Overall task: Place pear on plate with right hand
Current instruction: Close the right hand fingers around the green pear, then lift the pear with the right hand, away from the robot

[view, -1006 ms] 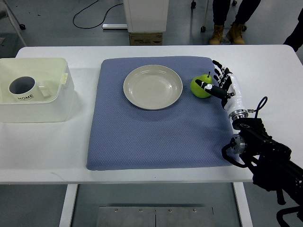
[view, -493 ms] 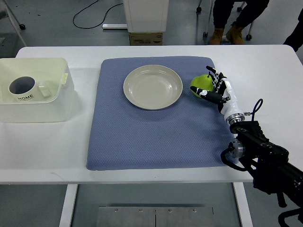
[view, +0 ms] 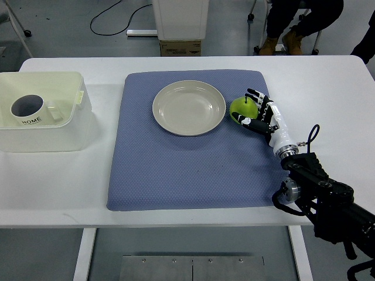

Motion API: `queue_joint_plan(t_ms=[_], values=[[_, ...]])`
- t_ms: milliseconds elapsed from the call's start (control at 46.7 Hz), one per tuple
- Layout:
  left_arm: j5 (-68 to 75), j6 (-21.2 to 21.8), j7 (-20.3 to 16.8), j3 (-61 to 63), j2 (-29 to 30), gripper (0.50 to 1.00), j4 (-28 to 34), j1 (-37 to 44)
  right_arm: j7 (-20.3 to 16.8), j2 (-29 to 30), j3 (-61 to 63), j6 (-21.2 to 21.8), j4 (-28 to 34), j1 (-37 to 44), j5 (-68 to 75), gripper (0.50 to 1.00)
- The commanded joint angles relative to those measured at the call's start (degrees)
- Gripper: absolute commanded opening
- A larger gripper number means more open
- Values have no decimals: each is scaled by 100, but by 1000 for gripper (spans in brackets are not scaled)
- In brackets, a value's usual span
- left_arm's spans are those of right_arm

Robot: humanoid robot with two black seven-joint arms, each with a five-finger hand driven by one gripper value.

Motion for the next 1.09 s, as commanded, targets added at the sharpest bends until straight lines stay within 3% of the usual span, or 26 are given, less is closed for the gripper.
queue_joint_plan(t_ms=[0, 364, 942, 1071], values=[[0, 0, -2, 0, 0, 1000, -1, 0, 0, 1, -68, -3, 0, 15, -2, 500], [0, 0, -2, 0, 0, 1000, -1, 0, 0, 1, -25, -187, 0, 76, 16, 500], [0, 0, -2, 0, 0, 1000, -1, 0, -2, 1, -24, -179, 53, 1087, 297, 500], [0, 0, -2, 0, 0, 1000, -1, 0, -151, 1, -25, -170, 62, 1227, 297, 500]])
